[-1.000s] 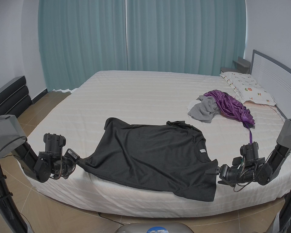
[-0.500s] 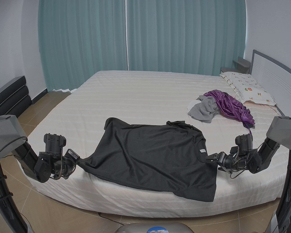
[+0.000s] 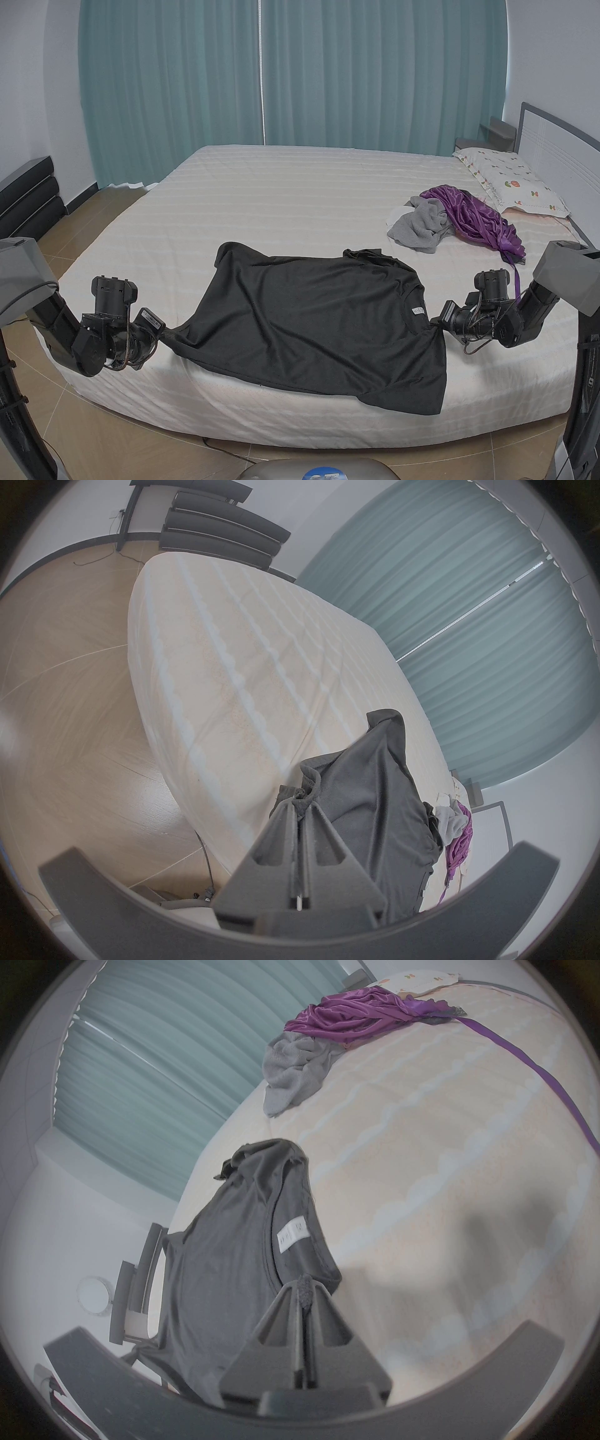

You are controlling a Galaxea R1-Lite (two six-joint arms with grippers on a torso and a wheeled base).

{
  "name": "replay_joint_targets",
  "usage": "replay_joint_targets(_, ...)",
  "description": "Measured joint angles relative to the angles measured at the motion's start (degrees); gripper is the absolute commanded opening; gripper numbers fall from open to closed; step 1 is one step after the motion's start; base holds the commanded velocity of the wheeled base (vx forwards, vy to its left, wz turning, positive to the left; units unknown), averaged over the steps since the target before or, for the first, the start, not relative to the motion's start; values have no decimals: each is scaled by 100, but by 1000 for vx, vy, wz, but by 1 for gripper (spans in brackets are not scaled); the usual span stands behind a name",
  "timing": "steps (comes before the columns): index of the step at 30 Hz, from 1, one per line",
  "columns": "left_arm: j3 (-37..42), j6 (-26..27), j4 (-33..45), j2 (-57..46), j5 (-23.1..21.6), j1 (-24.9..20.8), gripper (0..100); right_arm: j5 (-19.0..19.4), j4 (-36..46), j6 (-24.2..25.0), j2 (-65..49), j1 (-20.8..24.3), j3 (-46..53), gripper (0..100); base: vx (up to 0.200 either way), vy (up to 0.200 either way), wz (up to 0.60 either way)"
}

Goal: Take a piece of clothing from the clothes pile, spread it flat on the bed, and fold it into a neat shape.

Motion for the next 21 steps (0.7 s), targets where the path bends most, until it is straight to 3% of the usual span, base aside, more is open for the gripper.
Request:
replay_joint_targets(9,-6,2,-2,33,0,0,0,-334,-32,628,50,-38,-948,0,0,0,0)
replay_joint_targets(21,-45,-22,-44,101,-9,-6,0,-889,-212,725,419,20,-1933,0,0,0,0)
